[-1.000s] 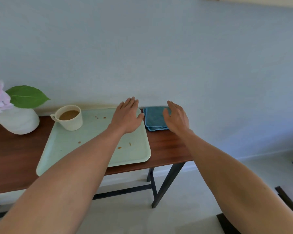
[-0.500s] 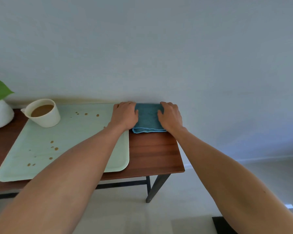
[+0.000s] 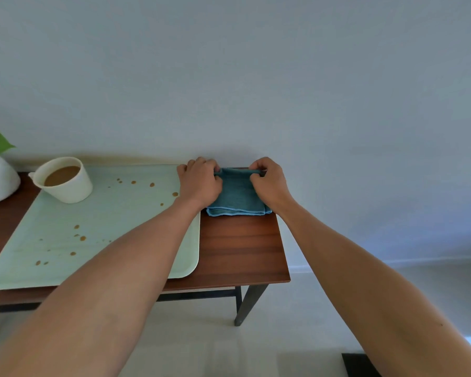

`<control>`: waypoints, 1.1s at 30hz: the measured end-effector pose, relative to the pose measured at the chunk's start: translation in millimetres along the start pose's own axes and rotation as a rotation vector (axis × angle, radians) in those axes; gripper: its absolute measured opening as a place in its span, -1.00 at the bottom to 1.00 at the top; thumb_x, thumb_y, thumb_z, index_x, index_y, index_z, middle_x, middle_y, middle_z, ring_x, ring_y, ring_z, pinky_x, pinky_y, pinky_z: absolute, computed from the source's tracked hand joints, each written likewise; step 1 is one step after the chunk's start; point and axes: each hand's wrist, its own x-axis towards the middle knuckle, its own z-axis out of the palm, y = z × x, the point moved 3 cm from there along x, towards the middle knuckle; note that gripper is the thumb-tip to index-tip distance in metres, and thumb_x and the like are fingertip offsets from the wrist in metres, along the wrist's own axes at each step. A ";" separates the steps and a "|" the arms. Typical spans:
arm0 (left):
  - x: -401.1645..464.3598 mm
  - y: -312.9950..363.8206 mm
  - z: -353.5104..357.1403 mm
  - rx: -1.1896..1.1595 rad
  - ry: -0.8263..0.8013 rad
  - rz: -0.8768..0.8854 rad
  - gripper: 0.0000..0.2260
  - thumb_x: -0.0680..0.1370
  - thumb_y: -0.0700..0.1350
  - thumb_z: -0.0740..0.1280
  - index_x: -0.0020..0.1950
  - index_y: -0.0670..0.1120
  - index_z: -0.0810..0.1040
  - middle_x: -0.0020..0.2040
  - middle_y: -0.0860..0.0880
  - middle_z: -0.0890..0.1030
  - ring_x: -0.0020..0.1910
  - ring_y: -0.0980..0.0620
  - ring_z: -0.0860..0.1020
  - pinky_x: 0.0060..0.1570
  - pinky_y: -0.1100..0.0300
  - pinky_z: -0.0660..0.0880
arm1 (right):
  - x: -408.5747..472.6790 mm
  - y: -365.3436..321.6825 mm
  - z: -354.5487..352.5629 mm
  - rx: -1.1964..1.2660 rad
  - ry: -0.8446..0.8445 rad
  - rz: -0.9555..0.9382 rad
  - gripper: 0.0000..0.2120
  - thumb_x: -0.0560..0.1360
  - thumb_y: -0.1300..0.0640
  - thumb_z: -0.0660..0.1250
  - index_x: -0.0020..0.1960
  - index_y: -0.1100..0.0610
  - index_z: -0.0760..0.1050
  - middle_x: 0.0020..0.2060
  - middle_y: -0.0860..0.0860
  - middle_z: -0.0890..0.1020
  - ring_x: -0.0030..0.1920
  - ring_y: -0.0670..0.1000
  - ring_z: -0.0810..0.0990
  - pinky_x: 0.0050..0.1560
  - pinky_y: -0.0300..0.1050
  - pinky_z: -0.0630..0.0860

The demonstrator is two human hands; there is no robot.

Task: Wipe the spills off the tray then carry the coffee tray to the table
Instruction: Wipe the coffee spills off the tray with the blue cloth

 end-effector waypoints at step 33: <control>-74.0 -152.0 -186.2 -0.763 0.129 -0.102 -0.84 0.68 0.05 0.23 0.19 0.03 0.49 0.09 -0.03 0.59 0.05 -0.08 0.57 -0.02 -0.13 0.57 | -80.3 -161.0 114.3 0.199 0.149 -0.110 -0.78 0.53 0.00 0.46 0.00 0.13 0.52 -0.09 0.02 0.65 -0.12 -0.04 0.61 -0.16 -0.20 0.50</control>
